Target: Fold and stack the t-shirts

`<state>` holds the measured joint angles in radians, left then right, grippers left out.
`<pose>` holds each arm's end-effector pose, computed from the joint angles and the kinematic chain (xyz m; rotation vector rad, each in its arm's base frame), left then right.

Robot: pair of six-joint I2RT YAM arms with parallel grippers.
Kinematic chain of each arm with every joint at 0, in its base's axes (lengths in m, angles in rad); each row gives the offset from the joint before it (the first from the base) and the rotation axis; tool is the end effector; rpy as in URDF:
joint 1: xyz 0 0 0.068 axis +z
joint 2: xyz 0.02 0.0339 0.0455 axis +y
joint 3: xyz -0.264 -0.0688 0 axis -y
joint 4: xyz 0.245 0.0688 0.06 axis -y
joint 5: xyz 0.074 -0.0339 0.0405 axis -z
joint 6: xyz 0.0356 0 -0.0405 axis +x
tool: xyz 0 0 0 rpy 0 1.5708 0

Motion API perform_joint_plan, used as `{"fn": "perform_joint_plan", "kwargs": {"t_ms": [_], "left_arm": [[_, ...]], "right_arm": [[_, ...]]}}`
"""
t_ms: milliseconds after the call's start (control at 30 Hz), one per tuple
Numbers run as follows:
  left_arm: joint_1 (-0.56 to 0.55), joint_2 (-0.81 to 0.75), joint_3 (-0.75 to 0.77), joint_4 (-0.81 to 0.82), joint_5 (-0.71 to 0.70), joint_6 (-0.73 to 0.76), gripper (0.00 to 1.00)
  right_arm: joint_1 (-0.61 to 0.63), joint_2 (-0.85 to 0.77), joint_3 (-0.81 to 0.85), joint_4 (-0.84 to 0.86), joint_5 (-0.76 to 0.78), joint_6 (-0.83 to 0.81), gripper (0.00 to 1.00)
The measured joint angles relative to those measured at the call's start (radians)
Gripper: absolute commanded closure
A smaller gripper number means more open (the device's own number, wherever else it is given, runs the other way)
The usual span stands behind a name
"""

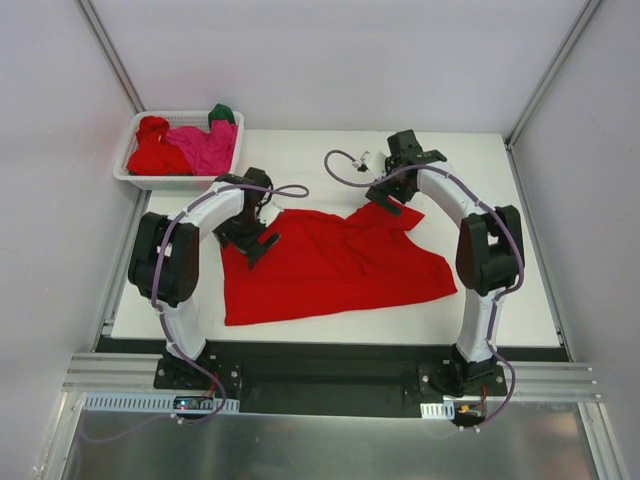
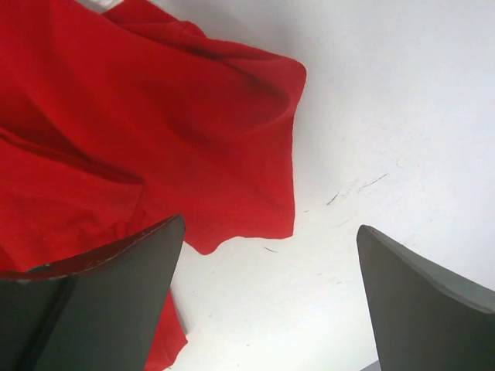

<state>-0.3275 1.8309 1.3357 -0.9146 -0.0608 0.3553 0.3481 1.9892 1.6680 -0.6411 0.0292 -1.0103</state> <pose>0.3317 -0.1104 0.1969 0.9908 2.8105 0.0940 0.4152 0.1496 0.2444 -1.5986 1.9988 -0.2966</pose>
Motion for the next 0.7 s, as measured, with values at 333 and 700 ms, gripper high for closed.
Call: {"fn": "perform_joint_plan", "kwargs": {"t_ms": [333, 700], "left_arm": [[0.0, -0.002, -0.126, 0.011, 0.002, 0.002, 0.01], [0.0, -0.105, -0.203, -0.048, 0.09, 0.022, 0.02]], "right_arm": [[-0.006, 0.131, 0.009, 0.04, 0.008, 0.011, 0.03], [-0.011, 0.189, 0.061, 0.055, 0.024, 0.033, 0.03]]}}
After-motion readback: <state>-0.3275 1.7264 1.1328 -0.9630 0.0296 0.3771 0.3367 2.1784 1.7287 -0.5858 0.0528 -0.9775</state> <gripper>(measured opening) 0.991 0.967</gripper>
